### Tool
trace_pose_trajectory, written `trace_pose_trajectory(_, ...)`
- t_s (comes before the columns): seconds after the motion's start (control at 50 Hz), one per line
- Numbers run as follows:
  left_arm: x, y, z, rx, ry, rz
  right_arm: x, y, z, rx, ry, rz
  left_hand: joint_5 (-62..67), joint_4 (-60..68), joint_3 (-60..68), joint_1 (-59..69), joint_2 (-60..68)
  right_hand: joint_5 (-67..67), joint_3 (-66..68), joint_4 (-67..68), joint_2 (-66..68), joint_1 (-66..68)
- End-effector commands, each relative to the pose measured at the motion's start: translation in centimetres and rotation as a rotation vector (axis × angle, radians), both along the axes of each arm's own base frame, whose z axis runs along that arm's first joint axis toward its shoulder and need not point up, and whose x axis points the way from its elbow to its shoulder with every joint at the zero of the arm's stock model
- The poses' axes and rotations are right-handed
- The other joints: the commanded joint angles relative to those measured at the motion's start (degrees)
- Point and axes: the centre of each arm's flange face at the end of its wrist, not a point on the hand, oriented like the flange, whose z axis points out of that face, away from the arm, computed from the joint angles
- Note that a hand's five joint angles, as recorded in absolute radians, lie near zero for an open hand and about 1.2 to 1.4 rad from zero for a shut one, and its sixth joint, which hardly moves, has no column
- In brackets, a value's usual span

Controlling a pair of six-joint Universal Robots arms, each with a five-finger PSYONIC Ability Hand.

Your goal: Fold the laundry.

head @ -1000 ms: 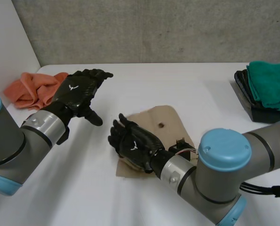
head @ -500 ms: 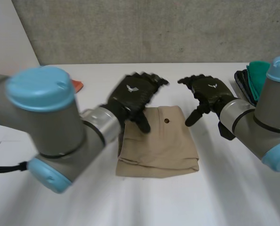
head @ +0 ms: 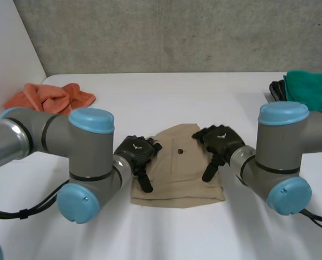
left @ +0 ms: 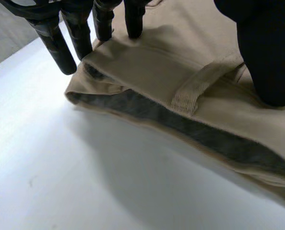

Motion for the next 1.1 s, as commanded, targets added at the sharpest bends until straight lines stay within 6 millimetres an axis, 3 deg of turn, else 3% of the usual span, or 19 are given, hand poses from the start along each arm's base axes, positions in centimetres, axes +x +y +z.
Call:
trace_pose_trajectory(0.02, -0.1, 0.9, 5.0, -0.033, 0.135, -0.029, 0.4, 1.3, 4.9, -0.168, 0.003, 0.022, -2.9, -1.6, -1.8, 0.9, 0.7, -3.0, -1.8, -2.2, -1.1, -1.4)
trace_pose_trajectory(0.04, -0.1, 1.0, 6.9, -0.061, 0.19, -0.028, 0.3, 1.6, 5.4, -0.187, 0.009, 0.02, -2.9, -1.6, -1.8, 0.9, 0.7, -3.0, -1.8, -2.2, -1.1, -1.4)
trace_pose_trajectory(0.1, 0.2, 0.9, 9.8, -0.111, 0.276, -0.026, 0.0, 3.2, 7.0, -0.286, 0.04, -0.001, -2.9, -1.6, -1.8, 0.9, 0.7, -3.0, -1.8, -2.2, -1.1, -1.4)
trace_pose_trajectory(0.18, 0.9, 1.2, 14.3, -0.187, 0.416, -0.068, -0.3, 6.2, 7.3, -0.38, 0.081, 0.011, -2.9, -1.6, -1.8, 0.9, 0.7, -3.0, -1.8, -2.2, -1.1, -1.4)
trace_pose_trajectory(0.28, 1.3, 2.5, 16.2, -0.128, 0.476, -0.197, -0.9, 10.9, 4.1, -0.353, 0.126, 0.088, -2.9, -1.6, -1.8, 0.9, 0.7, -3.0, -1.8, -2.2, -1.1, -1.4)
trace_pose_trajectory(0.4, 1.7, 5.6, 16.2, 0.106, 0.485, -0.436, -0.9, 13.7, 0.3, -0.281, 0.102, 0.129, -2.9, -1.6, -1.8, 0.9, 0.7, -3.0, -1.8, -2.2, -1.1, -1.4)
trace_pose_trajectory(0.56, 2.2, 8.1, 16.1, 0.19, 0.493, -0.577, 0.5, 12.6, -3.0, -0.356, 0.045, 0.126, -2.9, -1.6, -1.8, 0.9, 0.7, -3.0, -1.8, -2.2, -1.1, -1.4)
trace_pose_trajectory(0.68, 2.0, 8.1, 15.7, 0.13, 0.493, -0.555, 1.7, 10.7, -4.5, -0.454, 0.068, 0.122, -2.9, -1.6, -1.8, 0.9, 0.7, -3.0, -1.8, -2.2, -1.1, -1.4)
trace_pose_trajectory(0.92, 1.8, 6.5, 15.2, 0.078, 0.55, -0.497, 3.5, 8.0, -4.7, -0.516, 0.036, 0.079, -2.9, -1.6, -1.8, 0.9, 0.7, -0.3, 0.9, 0.5, 1.5, 1.3)
trace_pose_trajectory(1.06, 1.9, 5.9, 15.2, 0.081, 0.572, -0.479, 4.5, 6.7, -4.5, -0.534, 0.007, 0.082, -2.9, -1.6, -1.8, 0.9, 0.7, 12.0, 13.1, 12.8, 13.8, 13.5)
trace_pose_trajectory(1.1, 1.9, 5.8, 15.2, 0.083, 0.577, -0.474, 4.9, 6.0, -4.4, -0.535, -0.004, 0.087, -2.9, -1.6, -1.8, 0.9, 0.7, 25.4, 26.5, 26.2, 27.2, 26.9)
